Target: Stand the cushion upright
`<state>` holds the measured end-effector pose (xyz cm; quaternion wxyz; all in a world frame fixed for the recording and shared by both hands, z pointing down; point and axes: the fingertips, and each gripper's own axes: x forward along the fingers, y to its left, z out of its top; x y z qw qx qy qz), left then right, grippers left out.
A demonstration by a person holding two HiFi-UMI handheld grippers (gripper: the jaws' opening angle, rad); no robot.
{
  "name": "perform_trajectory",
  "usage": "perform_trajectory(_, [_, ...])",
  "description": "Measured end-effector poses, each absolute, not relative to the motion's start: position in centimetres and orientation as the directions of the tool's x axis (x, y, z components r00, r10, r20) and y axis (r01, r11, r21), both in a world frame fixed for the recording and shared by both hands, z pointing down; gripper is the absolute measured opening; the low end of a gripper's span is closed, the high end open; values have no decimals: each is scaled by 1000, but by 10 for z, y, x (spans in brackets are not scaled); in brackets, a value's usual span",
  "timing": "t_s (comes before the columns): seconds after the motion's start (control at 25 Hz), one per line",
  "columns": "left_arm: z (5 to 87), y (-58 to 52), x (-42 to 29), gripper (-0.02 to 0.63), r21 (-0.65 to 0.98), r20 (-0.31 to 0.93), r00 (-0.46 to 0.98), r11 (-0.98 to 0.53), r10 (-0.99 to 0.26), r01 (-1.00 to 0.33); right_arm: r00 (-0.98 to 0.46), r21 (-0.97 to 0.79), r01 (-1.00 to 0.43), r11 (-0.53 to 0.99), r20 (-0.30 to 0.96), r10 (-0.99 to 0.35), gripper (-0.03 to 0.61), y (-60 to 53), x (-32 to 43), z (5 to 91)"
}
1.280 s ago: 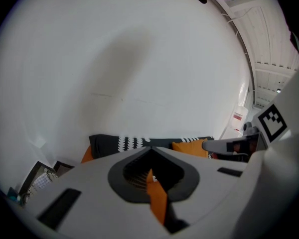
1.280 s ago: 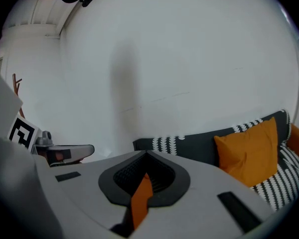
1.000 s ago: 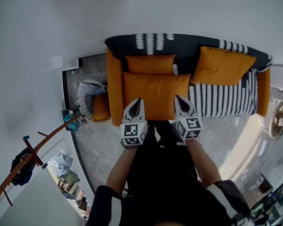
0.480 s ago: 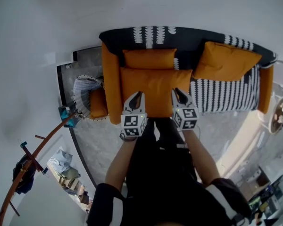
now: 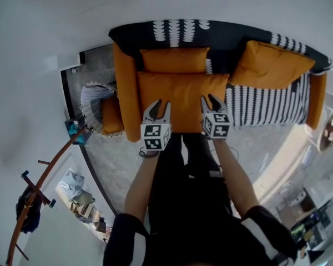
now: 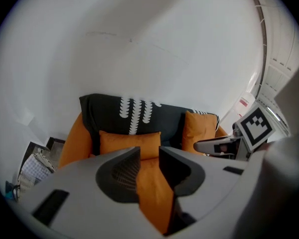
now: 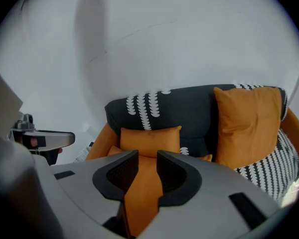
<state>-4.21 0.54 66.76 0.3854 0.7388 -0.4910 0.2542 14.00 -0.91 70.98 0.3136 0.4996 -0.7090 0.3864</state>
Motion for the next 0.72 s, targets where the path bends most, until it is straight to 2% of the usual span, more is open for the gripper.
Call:
perform_trajectory(0.44, [771,19,-42,152,318,836,366,-182,-409,-930,-276,-235,-959,156,897,-346,160,10,148,790])
perform_trajectory(0.72, [828,37,-61,164,302,887,324,-118,-329,-946,-237,-208,-970,127,925,-296,170,20,160,827])
